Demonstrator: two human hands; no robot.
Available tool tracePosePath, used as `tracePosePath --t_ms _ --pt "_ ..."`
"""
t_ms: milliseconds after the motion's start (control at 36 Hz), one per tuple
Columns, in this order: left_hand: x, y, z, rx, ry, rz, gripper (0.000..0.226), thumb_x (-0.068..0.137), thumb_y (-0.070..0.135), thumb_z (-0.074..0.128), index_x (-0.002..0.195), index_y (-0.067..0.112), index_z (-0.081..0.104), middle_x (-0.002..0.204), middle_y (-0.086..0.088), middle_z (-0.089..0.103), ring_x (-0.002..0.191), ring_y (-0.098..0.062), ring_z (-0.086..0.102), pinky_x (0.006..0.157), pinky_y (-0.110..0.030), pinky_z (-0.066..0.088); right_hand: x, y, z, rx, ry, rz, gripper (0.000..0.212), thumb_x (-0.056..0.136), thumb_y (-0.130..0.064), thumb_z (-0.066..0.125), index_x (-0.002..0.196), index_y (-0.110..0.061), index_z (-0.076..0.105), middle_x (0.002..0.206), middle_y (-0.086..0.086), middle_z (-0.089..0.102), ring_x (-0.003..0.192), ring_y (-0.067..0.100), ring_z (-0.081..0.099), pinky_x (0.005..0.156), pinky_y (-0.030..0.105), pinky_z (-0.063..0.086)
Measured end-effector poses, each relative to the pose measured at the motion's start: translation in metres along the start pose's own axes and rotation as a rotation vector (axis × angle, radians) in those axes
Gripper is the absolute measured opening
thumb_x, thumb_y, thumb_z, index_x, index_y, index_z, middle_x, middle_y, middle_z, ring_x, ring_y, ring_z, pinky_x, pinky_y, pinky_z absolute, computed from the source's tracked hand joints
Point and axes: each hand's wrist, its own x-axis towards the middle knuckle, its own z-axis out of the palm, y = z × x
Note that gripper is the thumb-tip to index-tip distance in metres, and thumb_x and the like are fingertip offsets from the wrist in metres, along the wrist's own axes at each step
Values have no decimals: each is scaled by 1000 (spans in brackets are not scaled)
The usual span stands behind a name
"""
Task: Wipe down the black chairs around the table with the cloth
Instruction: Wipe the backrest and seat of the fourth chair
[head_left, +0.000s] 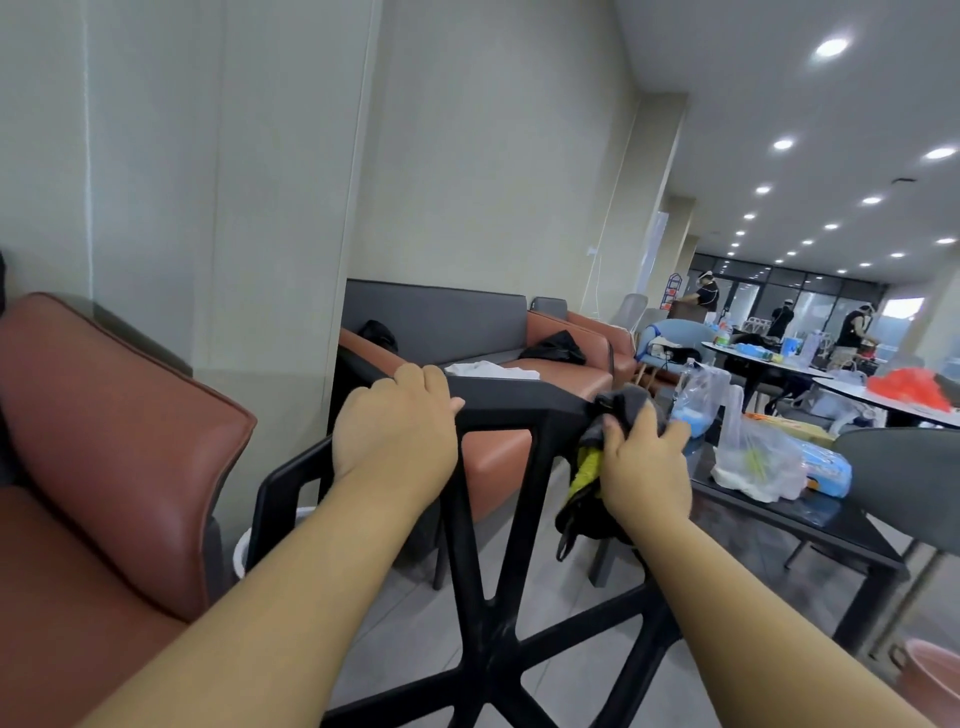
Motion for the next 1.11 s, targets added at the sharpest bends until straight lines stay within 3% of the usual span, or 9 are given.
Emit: tracePosePath --t_ms 111,222,306,389,556,639,806,1000,1111 --pt "-1 3 -2 -58 21 -2 32 102 30 24 120 11 42 110 -8 52 86 -26 57 59 -33 27 4 -5 -8 21 -52 149 53 100 -46 32 144 -16 26 137 20 25 115 46 44 91 48 39" --pt "-1 -4 -15 -166 -70 -10 39 97 19 34 134 9 36 117 -10 52 96 -30 56 64 -32 32 -19 -43 -9 68 -100 -180 54 98 -45 39 147 -24 26 130 13 30 113 38 46 88 42 42" --pt "-3 -11 -25 -303 -141 -21 24 93 11 38 116 9 45 108 -9 55 85 -30 53 64 -33 35 -48 -63 2 97 -123 -383 60 97 -44 43 150 -30 19 128 11 31 109 32 44 88 41 45" --pt "-10 -18 -38 -449 -196 -19 9 88 4 39 90 12 36 102 -8 58 81 -28 50 66 -36 41 -64 -57 10 105 -84 -363 62 98 -41 43 152 -29 17 121 11 33 100 32 45 83 41 46" --pt "-29 -33 -42 -462 -205 -54 36 91 2 40 127 5 40 112 -11 58 99 -27 58 74 -37 47 -108 -6 27 -196 -193 -518 63 90 -34 59 146 -21 30 114 17 45 82 38 53 55 35 43" --pt "-41 -45 -41 -433 -171 -108 15 99 19 39 105 9 49 100 -10 59 79 -25 48 66 -33 36 -120 -8 24 -201 -259 -482 59 98 -40 43 150 -28 16 125 11 32 99 34 47 68 35 42" --pt "-74 -63 -37 -672 -43 -205 28 100 28 34 99 13 57 82 -5 62 75 -26 55 65 -38 40 -114 -60 -5 268 -109 -295 58 98 -40 43 150 -27 21 124 10 31 106 30 48 89 37 44" --pt "-77 -64 -33 -715 32 -201 29 101 24 34 95 9 58 76 -4 56 71 -24 48 61 -36 31 -104 -97 -5 172 -108 -531 59 98 -39 44 151 -31 19 123 9 32 103 30 44 82 38 46" --pt "-76 -63 -32 -720 45 -203 27 101 23 36 90 7 55 72 -3 51 67 -23 43 60 -33 24 -130 -63 15 90 -134 -596 58 93 -32 52 147 -20 33 118 15 43 83 33 51 63 41 51"
